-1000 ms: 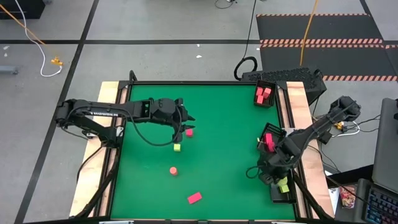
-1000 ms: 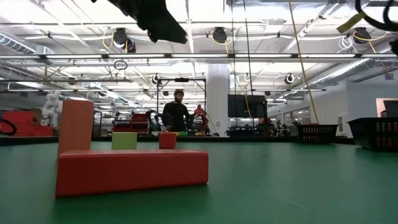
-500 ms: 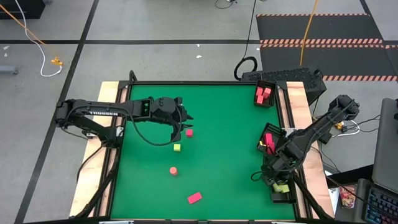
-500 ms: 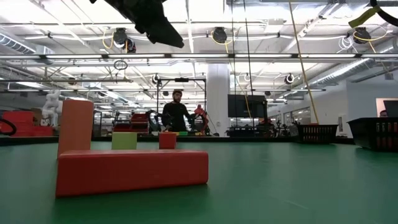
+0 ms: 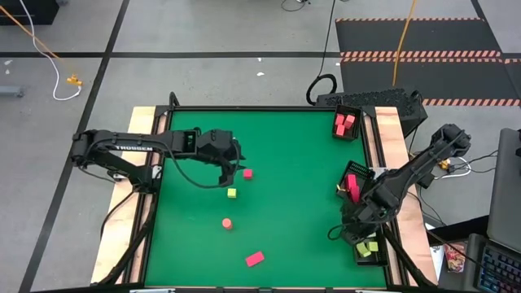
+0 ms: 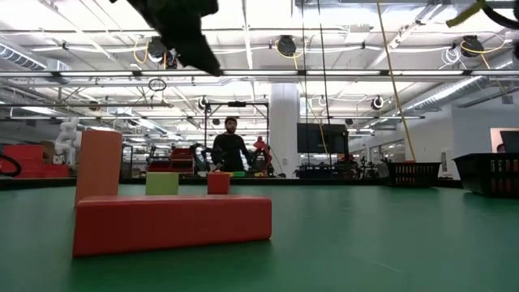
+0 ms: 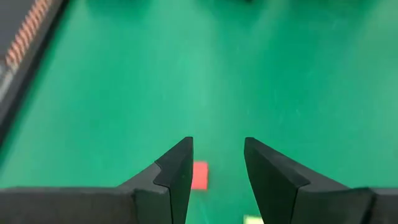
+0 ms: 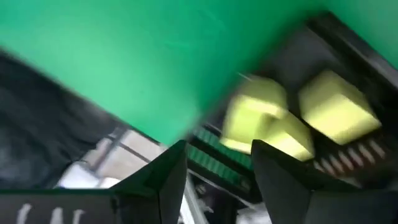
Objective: Sort & place blocks by color
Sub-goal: Put the top red block into the middle right black bin
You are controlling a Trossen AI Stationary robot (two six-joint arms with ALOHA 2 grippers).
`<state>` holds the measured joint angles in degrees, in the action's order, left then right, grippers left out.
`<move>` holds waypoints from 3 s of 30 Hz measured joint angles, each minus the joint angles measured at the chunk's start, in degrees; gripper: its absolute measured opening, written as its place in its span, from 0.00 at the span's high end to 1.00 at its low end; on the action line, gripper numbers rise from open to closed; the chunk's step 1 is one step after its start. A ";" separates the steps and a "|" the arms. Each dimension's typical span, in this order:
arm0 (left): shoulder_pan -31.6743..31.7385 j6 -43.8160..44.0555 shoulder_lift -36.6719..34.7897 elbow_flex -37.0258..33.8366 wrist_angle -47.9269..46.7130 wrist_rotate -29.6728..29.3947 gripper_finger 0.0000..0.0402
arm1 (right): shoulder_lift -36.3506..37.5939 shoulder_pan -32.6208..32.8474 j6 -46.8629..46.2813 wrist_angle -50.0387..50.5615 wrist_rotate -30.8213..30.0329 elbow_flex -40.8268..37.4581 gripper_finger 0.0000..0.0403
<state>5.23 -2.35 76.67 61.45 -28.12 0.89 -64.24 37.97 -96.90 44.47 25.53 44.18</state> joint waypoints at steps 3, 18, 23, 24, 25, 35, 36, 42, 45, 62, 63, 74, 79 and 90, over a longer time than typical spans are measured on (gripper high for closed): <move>0.00 3.04 -0.62 0.00 -5.44 -0.81 0.63 | 1.48 -0.81 3.14 -5.70 -6.73 0.00 0.57; -2.07 5.93 -1.35 -4.30 -2.93 -2.33 0.63 | -0.17 -8.71 58.77 -39.25 -47.71 0.00 0.57; -2.75 7.65 -1.98 -8.84 6.20 1.52 0.63 | -7.33 -13.25 68.24 -44.05 -47.51 0.00 0.57; -2.77 8.06 -2.42 -9.61 5.97 2.07 0.63 | -8.86 -14.23 69.98 -45.23 -46.39 0.00 0.56; -2.89 8.70 -2.75 -10.25 6.12 2.18 0.63 | -10.30 -15.09 71.75 -46.13 -45.52 0.00 0.55; -3.08 13.03 -12.63 -20.67 18.55 1.76 0.63 | -19.37 -24.20 83.04 -50.94 -38.93 4.24 0.38; -3.07 13.08 -13.91 -21.65 19.67 1.45 0.63 | -20.38 -25.06 84.02 -50.78 -38.67 5.44 0.37; -2.97 14.91 -20.09 -24.92 22.00 -0.59 0.63 | -27.57 -30.15 88.92 -47.20 -37.26 14.14 0.35; -3.02 14.76 -21.43 -25.29 22.23 -0.94 0.63 | -31.53 -32.40 91.20 -46.04 -37.28 17.94 0.36; -3.10 10.36 -23.82 -25.27 23.96 -1.81 0.63 | -45.65 -39.44 90.20 -58.37 -33.00 20.48 0.36; -3.12 10.36 -23.92 -25.27 24.13 -1.82 0.63 | -46.41 -39.53 90.70 -58.43 -33.19 20.48 0.36; -3.08 10.61 -23.94 -25.27 27.68 -1.81 0.63 | -49.05 -41.91 93.12 -62.56 -32.37 20.48 0.37; -3.08 10.68 -23.94 -25.27 27.94 -1.80 0.63 | -49.30 -42.04 93.50 -64.11 -30.10 20.48 0.37; -3.10 11.52 -23.94 -25.27 26.98 -1.79 0.63 | -51.83 -42.24 93.11 -66.89 -29.89 20.48 0.37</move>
<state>2.13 9.17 52.73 36.18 -1.14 -0.90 -116.06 -4.27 -3.79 -22.42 -4.36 64.66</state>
